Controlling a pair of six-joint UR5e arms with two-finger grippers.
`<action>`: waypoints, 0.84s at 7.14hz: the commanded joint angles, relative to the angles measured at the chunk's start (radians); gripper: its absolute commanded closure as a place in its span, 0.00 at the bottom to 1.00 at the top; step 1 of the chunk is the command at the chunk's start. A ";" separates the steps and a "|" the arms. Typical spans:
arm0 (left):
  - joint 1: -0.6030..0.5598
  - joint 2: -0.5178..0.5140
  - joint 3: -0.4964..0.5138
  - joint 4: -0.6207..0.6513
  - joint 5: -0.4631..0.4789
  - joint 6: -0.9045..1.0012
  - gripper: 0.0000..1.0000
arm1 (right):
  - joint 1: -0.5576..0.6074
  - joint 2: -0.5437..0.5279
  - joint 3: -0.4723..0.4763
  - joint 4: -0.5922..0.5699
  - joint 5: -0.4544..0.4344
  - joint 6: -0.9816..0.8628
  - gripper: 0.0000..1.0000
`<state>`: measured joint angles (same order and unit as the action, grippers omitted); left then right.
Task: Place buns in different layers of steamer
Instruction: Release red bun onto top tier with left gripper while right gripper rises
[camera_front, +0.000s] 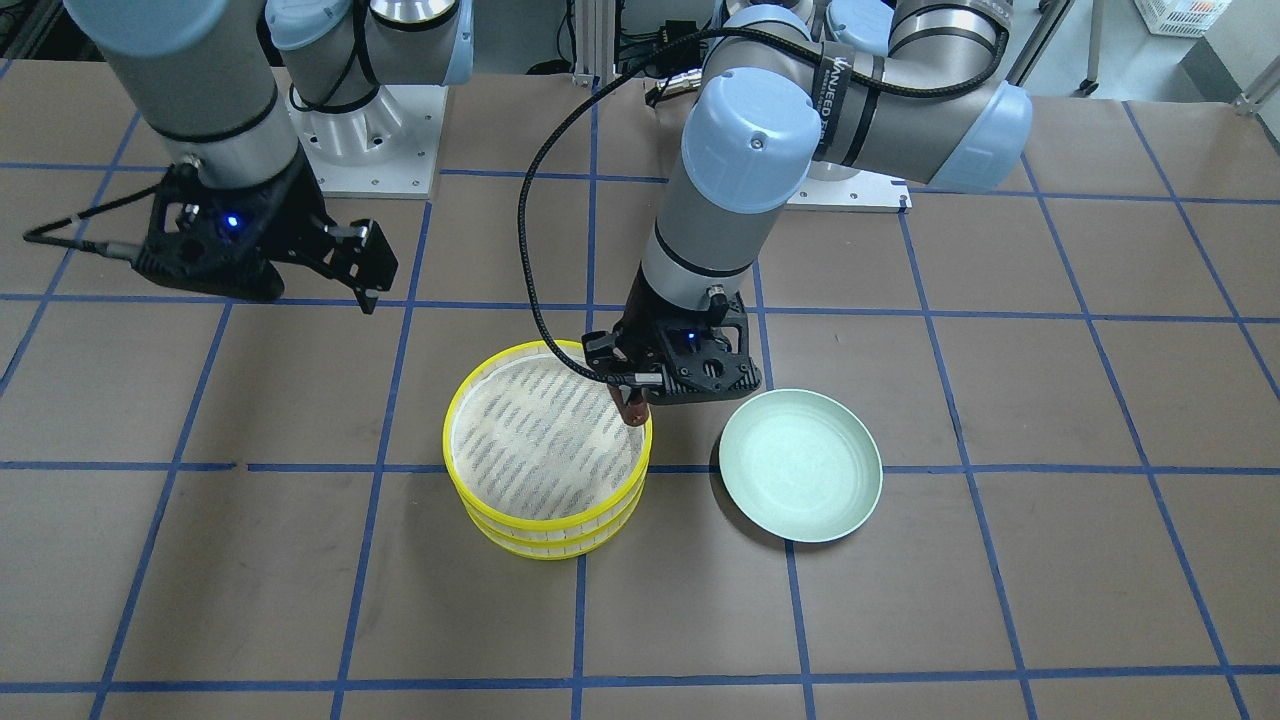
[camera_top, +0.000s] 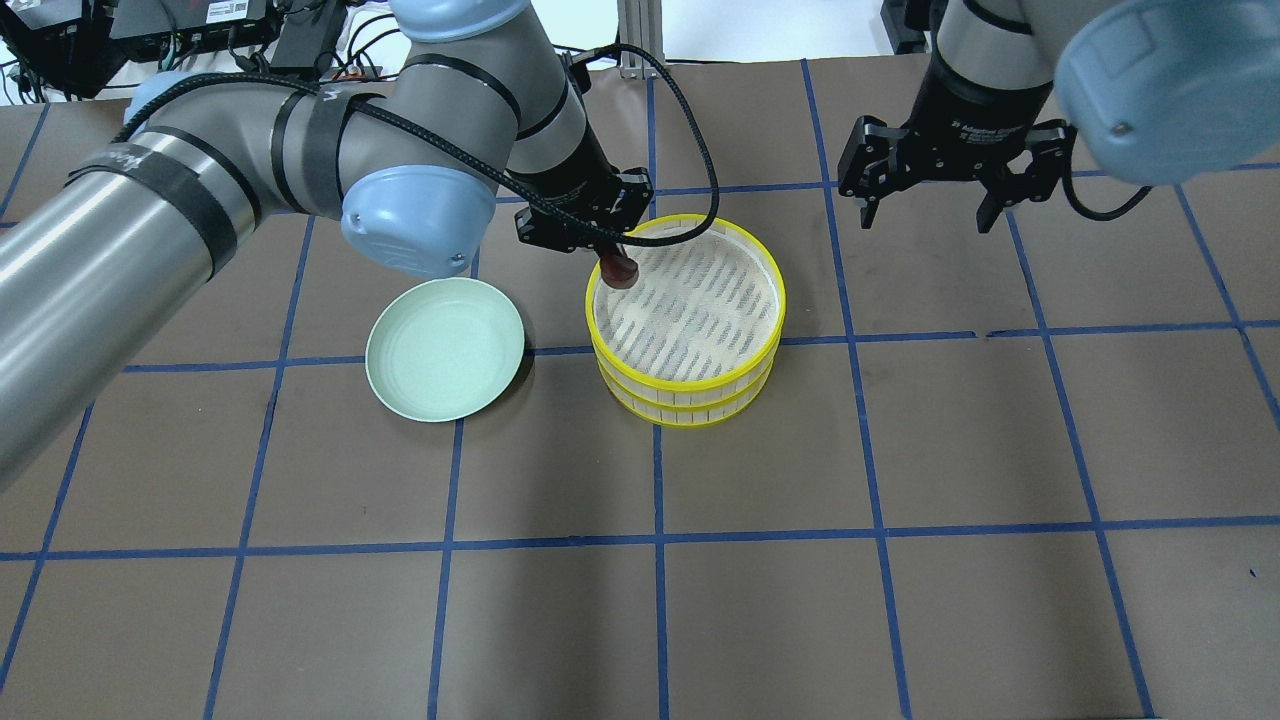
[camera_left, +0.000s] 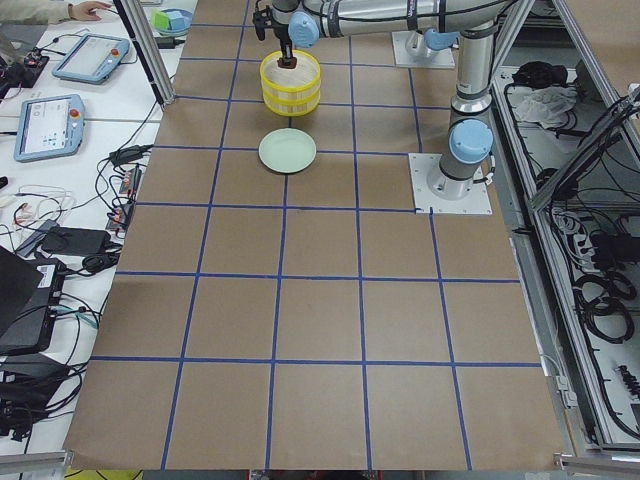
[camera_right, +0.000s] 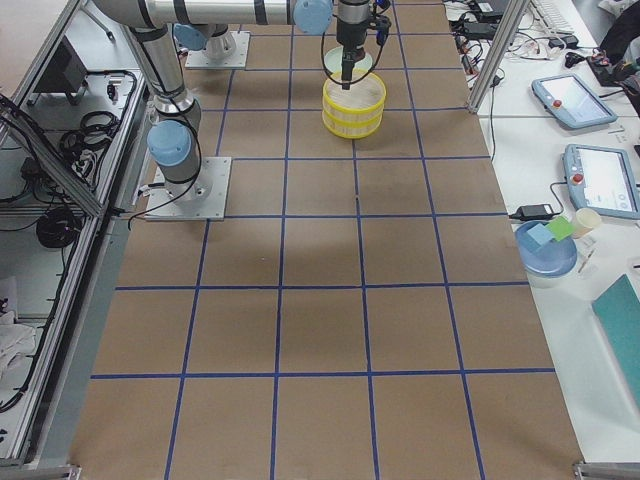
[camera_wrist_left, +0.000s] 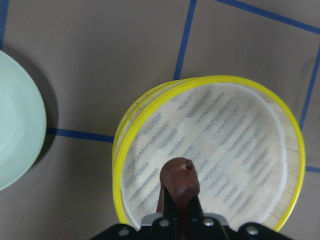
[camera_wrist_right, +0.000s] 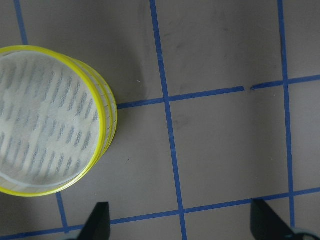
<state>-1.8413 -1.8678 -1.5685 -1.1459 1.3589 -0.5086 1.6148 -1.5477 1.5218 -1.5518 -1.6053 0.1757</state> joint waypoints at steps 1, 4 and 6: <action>-0.007 -0.045 -0.010 0.105 -0.096 -0.021 0.81 | 0.055 -0.040 -0.070 0.084 0.007 0.019 0.00; -0.036 -0.068 -0.011 0.133 -0.096 -0.028 0.00 | 0.074 -0.035 -0.061 0.085 -0.019 0.041 0.00; -0.036 -0.051 -0.010 0.115 -0.069 -0.021 0.00 | 0.074 -0.037 -0.058 0.087 -0.018 0.039 0.00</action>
<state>-1.8760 -1.9293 -1.5797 -1.0235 1.2709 -0.5341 1.6883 -1.5841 1.4618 -1.4656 -1.6226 0.2153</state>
